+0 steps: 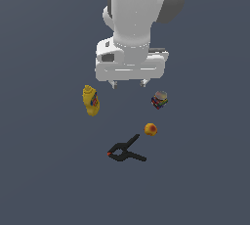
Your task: Pick up a designated object from a clutter of objects.
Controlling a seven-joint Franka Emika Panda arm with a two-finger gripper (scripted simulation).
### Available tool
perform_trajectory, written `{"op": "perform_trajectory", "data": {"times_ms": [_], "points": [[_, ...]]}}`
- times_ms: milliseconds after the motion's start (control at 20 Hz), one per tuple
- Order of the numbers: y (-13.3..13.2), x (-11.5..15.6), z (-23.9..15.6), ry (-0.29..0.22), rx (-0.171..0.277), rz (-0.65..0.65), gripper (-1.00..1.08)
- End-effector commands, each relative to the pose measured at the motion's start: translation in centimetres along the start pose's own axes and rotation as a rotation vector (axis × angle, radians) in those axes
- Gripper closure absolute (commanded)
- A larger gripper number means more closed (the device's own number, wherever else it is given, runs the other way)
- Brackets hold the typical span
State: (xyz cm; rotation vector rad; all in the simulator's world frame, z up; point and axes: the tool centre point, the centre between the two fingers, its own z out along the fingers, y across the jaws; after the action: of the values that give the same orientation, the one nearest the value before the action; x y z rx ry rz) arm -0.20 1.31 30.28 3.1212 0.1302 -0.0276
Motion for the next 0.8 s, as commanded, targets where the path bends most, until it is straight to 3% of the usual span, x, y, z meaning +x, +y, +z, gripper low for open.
{"op": "perform_trajectory", "data": {"times_ms": [0, 450, 750], "points": [[0.0, 0.0, 0.0, 0.000, 0.000, 0.000, -0.92], [1.1, -0.8, 0.9, -0.037, 0.022, 0.026, -0.92], [0.8, -0.8, 1.2, -0.035, 0.021, 0.019, -0.92]]}}
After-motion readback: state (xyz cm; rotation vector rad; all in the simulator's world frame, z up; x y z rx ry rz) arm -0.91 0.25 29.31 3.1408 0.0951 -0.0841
